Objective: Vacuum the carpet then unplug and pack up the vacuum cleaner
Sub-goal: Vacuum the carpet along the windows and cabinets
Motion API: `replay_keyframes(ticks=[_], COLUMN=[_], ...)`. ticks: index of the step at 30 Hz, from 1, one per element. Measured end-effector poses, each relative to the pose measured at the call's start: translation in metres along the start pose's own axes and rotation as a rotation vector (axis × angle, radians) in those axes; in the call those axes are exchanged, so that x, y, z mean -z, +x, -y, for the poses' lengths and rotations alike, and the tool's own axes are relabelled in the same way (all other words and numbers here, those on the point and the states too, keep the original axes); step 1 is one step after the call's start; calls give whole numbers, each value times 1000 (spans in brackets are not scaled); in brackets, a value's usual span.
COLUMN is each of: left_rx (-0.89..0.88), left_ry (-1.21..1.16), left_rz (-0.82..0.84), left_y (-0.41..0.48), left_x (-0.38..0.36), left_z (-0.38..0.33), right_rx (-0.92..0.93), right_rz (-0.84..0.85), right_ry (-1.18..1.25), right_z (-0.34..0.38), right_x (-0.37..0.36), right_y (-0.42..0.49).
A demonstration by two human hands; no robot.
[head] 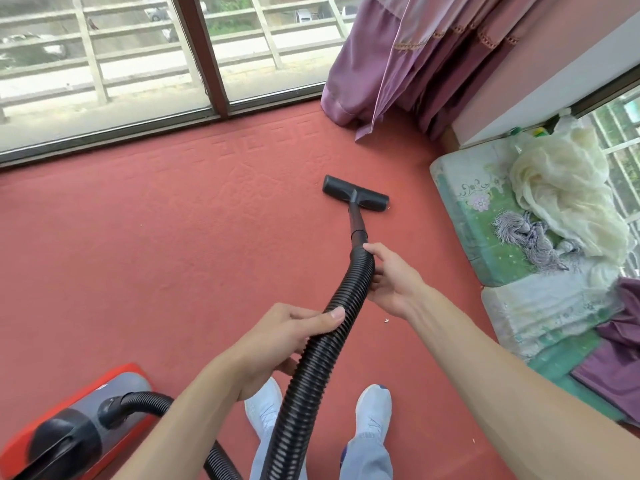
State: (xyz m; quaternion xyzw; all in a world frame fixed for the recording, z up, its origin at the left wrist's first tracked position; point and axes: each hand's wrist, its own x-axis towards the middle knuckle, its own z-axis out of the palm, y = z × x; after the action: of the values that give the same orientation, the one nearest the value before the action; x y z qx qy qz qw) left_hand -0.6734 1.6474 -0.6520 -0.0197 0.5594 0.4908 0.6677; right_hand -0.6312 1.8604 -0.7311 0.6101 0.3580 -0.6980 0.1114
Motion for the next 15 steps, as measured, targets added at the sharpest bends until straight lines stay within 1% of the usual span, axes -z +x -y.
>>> replay_keyframes(ticks=[2, 3, 8, 10, 12, 15], left_rx=[8, 6, -81, -99, -109, -145], left_ry=[1, -4, -73, -95, -86, -23], left_rz=[43, 32, -200, -244, -239, -159], left_y=[-5, -4, 18, 25, 25, 13], left_x=[4, 6, -4, -7, -4, 5], left_z=[0, -2, -8, -9, -11, -16], right_rx=[-22, -15, 90, 119, 148, 147], right_rz=[49, 53, -36, -71, -105, -122], right_ry=[-20, -26, -2, 40, 105, 268], right_z=[1, 4, 23, 30, 32, 25], right_x=[5, 4, -29, -39, -43, -36], right_y=[-2, -1, 13, 16, 11, -8])
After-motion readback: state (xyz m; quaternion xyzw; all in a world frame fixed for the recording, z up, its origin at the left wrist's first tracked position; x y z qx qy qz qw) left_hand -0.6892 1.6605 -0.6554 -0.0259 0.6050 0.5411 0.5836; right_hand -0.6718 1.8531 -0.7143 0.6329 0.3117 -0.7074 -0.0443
